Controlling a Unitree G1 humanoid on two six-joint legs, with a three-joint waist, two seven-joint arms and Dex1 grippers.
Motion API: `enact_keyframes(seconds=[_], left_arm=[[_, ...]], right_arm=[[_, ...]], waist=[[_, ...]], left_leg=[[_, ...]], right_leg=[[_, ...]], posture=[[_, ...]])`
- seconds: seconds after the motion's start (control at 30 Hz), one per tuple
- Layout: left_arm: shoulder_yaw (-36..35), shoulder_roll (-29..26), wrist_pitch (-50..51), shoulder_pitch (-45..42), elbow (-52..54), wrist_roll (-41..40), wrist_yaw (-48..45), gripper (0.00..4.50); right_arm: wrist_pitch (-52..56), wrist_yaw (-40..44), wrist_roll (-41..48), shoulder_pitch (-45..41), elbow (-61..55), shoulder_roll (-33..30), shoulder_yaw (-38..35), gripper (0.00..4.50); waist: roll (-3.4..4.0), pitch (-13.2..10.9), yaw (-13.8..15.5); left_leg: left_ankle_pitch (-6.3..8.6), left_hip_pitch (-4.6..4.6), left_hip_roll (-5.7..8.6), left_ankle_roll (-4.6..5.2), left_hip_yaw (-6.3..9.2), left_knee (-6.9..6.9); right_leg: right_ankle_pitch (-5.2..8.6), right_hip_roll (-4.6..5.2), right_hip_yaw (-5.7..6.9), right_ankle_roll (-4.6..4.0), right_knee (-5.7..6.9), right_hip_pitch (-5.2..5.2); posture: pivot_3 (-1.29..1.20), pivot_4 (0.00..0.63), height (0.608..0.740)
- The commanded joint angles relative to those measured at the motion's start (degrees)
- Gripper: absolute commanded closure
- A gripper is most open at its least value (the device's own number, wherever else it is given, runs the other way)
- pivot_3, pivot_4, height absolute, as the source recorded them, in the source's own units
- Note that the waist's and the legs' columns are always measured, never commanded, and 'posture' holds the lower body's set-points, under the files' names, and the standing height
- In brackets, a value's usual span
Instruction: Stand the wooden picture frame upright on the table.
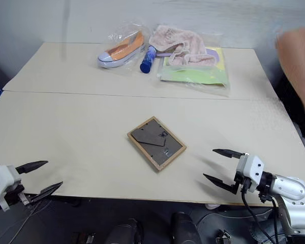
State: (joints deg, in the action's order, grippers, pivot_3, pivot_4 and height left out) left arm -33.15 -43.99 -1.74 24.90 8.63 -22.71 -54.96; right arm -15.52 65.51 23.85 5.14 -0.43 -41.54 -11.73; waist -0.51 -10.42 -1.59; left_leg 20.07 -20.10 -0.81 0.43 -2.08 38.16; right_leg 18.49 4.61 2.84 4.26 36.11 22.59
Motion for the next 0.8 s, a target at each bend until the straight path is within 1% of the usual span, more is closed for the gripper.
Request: enact_keyframes(seconds=[0.03, 0.1, 0.13, 0.2, 0.27, 0.3, 0.33, 0.37, 0.4, 0.47, 0.57, 0.6, 0.63, 0.73, 0.8], left_arm=[[0.0, -0.4, 5.0, -1.8, 3.7, -2.9, 1.6, 0.00], [2.1, -0.9, 10.7, -4.5, 7.1, -5.2, 3.3, 0.00], [4.4, -1.2, 13.1, -6.4, 9.0, -5.2, 4.1, 0.00], [9.6, -1.1, 16.8, -10.8, 12.1, -4.1, 6.0, 0.39], [16.3, 0.3, 20.3, -16.6, 13.4, -1.4, 9.2, 0.85], [19.5, 1.0, 23.1, -19.2, 13.4, -0.4, 10.9, 1.21], [22.6, 2.4, 23.6, -22.0, 12.7, 1.3, 12.3, 1.61], [24.8, 3.4, 24.5, -23.9, 12.1, 2.3, 13.5, 1.75], [27.4, 4.4, 25.9, -26.1, 11.3, 3.4, 14.5, 2.11], [31.1, 6.4, 27.0, -29.8, 9.1, 6.1, 16.5, 2.71], [36.2, 8.6, 30.3, -33.9, 6.7, 7.4, 16.3, 3.60], [37.2, 9.0, 30.9, -34.8, 6.3, 7.5, 16.1, 3.89], [38.2, 10.0, 30.8, -36.0, 5.7, 8.0, 16.4, 4.20], [39.1, 11.4, 31.0, -37.5, 4.6, 8.8, 16.9, 4.20], [39.9, 12.1, 31.2, -38.9, 3.1, 9.7, 17.4, 4.20]], right_arm=[[-0.6, -0.4, 0.4, -1.8, 0.2, 0.8, -0.2, 0.01], [1.6, -0.9, 0.4, -5.1, 0.1, 1.2, 1.5, 0.01], [3.6, -1.2, -0.1, -7.4, 0.6, 1.2, 2.8, 0.18], [4.6, -2.2, -2.9, -12.7, 3.1, 1.6, 5.1, 0.58], [5.7, -3.5, -6.3, -18.9, 7.4, 2.7, 8.0, 1.22], [4.7, -4.5, -8.3, -21.9, 10.1, 3.6, 9.3, 1.61], [4.9, -4.9, -10.2, -24.7, 12.8, 4.3, 10.9, 2.06], [4.3, -5.3, -11.8, -26.9, 15.0, 4.9, 11.9, 2.23], [3.6, -5.7, -13.1, -29.1, 17.6, 5.8, 13.0, 2.64], [2.3, -5.2, -14.9, -32.3, 21.6, 7.0, 14.9, 3.31], [-1.3, -6.0, -18.0, -36.2, 27.5, 9.6, 17.3, 4.30], [-2.3, -6.1, -18.4, -36.9, 28.7, 10.3, 17.6, 4.50], [-1.9, -5.2, -18.2, -37.1, 28.7, 10.9, 18.2, 4.50], [-1.6, -4.0, -17.8, -37.0, 28.4, 11.6, 18.9, 4.50], [-0.7, -2.6, -16.8, -34.9, 24.3, 11.3, 19.3, 4.50]], waist=[[0.00, 0.0, 0.0], [0.00, 0.0, 0.0], [0.01, 0.0, 0.0], [0.03, 0.0, 0.0], [0.05, 0.0, 0.0], [0.05, 0.0, 0.0], [0.05, 0.0, 0.0], [0.08, 0.0, 0.0], [0.08, 0.0, 0.0], [0.08, 0.0, 0.0], [0.08, 0.0, 0.0], [0.08, 0.0, 0.0], [0.08, 0.0, 0.0], [0.08, 0.0, 0.0], [0.08, 0.0, 0.1]], left_leg=[[0.00, 0.00, 0.00, 0.00, 0.00, 0.00], [0.00, 0.01, 0.00, 0.01, 0.01, 0.02], [-0.01, 0.02, 0.00, 0.02, 0.01, 0.02], [-0.03, 0.04, 0.00, 0.01, 0.02, 0.04], [-0.10, 0.05, 0.01, -0.12, 0.02, 0.02], [-0.13, 0.02, 0.03, -0.16, 0.01, 0.04], [-0.16, -0.01, 0.03, -0.20, 0.01, 0.04], [-0.17, -0.01, 0.03, -0.22, 0.01, 0.03], [-0.18, -0.03, 0.03, -0.22, -0.02, 0.03], [-0.20, -0.12, 0.03, -0.21, -0.03, 0.10], [-0.21, -0.16, 0.04, -0.19, -0.06, 0.19], [-0.22, -0.17, 0.04, -0.18, -0.08, 0.21], [-0.22, -0.16, 0.04, -0.18, -0.07, 0.26], [-0.22, -0.20, 0.02, -0.18, -0.04, 0.37], [-0.22, -0.21, 0.02, -0.18, -0.03, 0.40]], right_leg=[[0.00, 0.00, 0.00, 0.00, 0.00, 0.00], [-0.01, 0.00, 0.01, 0.01, 0.03, -0.01], [-0.03, 0.00, 0.00, 0.01, 0.04, -0.02], [-0.05, 0.01, 0.00, 0.01, 0.08, -0.03], [-0.06, 0.00, 0.00, 0.01, 0.06, -0.04], [-0.07, -0.01, 0.00, 0.03, 0.07, -0.01], [-0.07, -0.05, 0.02, 0.04, 0.07, 0.02], [-0.07, -0.07, 0.02, 0.04, 0.07, 0.03], [-0.07, -0.09, 0.02, 0.04, 0.10, 0.03], [-0.07, -0.13, 0.06, 0.05, 0.33, 0.10], [-0.08, -0.15, 0.05, 0.07, 0.39, 0.13], [-0.08, -0.14, 0.04, 0.07, 0.41, 0.13], [-0.08, -0.15, 0.04, 0.07, 0.43, 0.13], [-0.08, -0.14, 0.05, 0.07, 0.46, 0.12], [-0.08, -0.14, 0.05, 0.08, 0.47, 0.12]], posture=[[0.00, 0.150, 0.740], [0.00, 0.150, 0.740], [0.00, 0.150, 0.740], [0.00, 0.150, 0.740], [0.00, 0.150, 0.740], [0.00, 0.150, 0.740], [0.00, 0.150, 0.740], [0.00, 0.150, 0.740], [0.00, 0.150, 0.740], [0.00, 0.150, 0.740], [0.00, 0.150, 0.740], [0.00, 0.150, 0.740], [0.00, 0.150, 0.740], [0.00, 0.150, 0.740], [0.00, 0.150, 0.740]])
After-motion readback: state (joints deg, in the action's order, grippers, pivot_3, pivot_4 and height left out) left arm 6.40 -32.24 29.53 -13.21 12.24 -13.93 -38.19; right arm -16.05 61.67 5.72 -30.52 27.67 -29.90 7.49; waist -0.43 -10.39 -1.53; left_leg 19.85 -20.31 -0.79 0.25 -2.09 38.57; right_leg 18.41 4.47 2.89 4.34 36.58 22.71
